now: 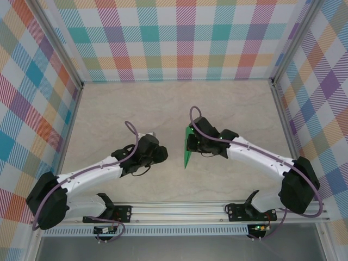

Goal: Fold a paper plane with a square sheet of paper (pick it up from the middle)
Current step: Turn over the paper at the center of the table.

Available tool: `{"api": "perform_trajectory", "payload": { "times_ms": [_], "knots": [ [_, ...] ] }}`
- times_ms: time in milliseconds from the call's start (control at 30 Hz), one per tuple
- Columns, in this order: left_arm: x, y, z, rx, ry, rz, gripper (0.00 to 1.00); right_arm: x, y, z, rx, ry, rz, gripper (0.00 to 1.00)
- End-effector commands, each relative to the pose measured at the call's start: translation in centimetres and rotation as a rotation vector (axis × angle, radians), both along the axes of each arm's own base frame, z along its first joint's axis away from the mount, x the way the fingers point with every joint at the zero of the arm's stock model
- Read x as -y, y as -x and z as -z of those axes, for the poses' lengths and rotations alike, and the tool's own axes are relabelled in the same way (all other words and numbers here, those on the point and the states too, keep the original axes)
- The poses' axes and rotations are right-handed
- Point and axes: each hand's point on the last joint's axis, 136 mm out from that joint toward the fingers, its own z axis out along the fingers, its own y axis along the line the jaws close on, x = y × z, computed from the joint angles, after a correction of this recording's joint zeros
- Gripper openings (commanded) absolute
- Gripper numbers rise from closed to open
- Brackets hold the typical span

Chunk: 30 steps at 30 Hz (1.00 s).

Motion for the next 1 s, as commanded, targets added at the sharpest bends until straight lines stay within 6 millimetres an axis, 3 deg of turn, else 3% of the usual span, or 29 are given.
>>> {"api": "perform_trajectory", "payload": {
  "times_ms": [0,100,233,433,667,833,967],
  "knots": [
    [-4.5,0.5,1.7,-0.015,-0.108,-0.122,0.45,9.2,3.3,1.2,-0.14,0.546,-0.019,0.1],
    [-6.1,0.7,2.1,-0.015,-0.097,-0.183,0.49,11.2,3.1,0.6,-0.177,0.751,0.009,0.09],
    [-7.8,1.0,2.4,-0.019,-0.094,-0.252,0.5,9.7,2.9,1.8,-0.213,0.839,-0.012,0.09],
    [-10.7,1.7,2.1,0.005,-0.122,-0.349,0.56,4.6,2.4,5.3,-0.267,0.874,-0.063,0.11],
    [-11.6,2.3,1.4,0.014,-0.126,-0.364,0.58,-1.9,2.4,9.9,-0.349,0.757,-0.111,0.14],
    [-11.7,2.9,1.2,-0.014,-0.141,-0.345,0.58,-6.3,3.1,11.9,-0.408,0.599,-0.177,0.25],
    [-10.8,3.3,1.4,-0.045,-0.108,-0.313,0.59,-9.3,3.5,10.7,-0.405,0.428,-0.257,0.37]
  ]
}}
